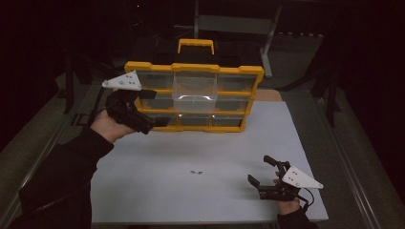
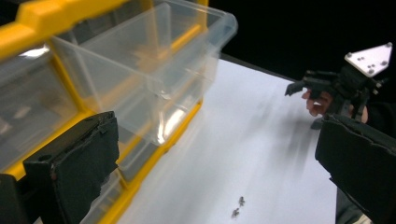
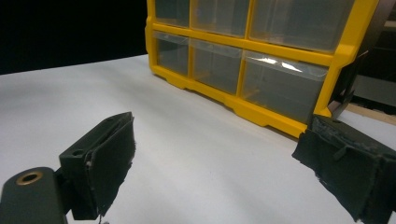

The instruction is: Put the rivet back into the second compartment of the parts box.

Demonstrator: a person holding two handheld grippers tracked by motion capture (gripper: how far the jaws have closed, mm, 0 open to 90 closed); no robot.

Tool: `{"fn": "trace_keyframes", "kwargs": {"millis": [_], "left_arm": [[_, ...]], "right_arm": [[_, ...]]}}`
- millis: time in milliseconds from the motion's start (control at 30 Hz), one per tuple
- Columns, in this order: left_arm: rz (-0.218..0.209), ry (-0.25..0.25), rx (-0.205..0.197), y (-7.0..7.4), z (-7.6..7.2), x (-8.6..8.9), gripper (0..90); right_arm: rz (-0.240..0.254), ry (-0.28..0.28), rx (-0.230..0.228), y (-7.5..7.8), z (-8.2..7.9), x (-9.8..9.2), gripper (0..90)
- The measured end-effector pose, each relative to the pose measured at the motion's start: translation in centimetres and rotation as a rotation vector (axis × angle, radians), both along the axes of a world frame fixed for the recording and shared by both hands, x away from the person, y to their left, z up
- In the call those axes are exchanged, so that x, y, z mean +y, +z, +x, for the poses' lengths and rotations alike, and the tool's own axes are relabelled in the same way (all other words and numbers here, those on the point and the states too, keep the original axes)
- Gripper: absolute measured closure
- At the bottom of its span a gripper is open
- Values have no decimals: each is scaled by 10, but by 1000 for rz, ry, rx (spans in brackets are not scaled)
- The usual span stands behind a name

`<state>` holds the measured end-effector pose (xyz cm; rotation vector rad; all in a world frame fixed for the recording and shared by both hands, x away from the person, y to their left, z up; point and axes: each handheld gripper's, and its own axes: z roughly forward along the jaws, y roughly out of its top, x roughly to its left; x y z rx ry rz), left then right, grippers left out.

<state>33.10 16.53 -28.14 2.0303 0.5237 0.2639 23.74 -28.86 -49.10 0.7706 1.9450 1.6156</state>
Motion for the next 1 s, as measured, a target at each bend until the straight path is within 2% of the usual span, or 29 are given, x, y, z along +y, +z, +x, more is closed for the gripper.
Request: {"fn": "trace_keyframes", "kwargs": {"millis": [67,200,467,500,600,833,900,933,1000], "left_arm": [[7,4,-11,-8,-6,-1,0],[-17,-7,-19,-22,-16,-2,0],[-62,-87,-15,-52,-27,-13,5],[-62,-87,-15,-52,-27,-13,6],[-91,-121,-5,-67,-28,-18,7],[-71,-162,10,-95,-27,-31,9],[-63,-176,14,-104,-25,-35,35],[-63,-176,14,-104,-25,-35,37],[-56,-192,19,-117,-22,-40,67]], "right_arm": [[0,0,0,0,0,0,94],[0,2,-2,0,0,0,94],[1,2,0,0,0,0,94],[-2,2,-1,0,0,0,94],[-2,3,-3,0,0,0,94],[0,3,-3,0,0,0,94],[-2,4,-3,0,0,0,94],[-2,4,-3,0,0,0,94],[-7,5,-3,0,0,0,94]]}}
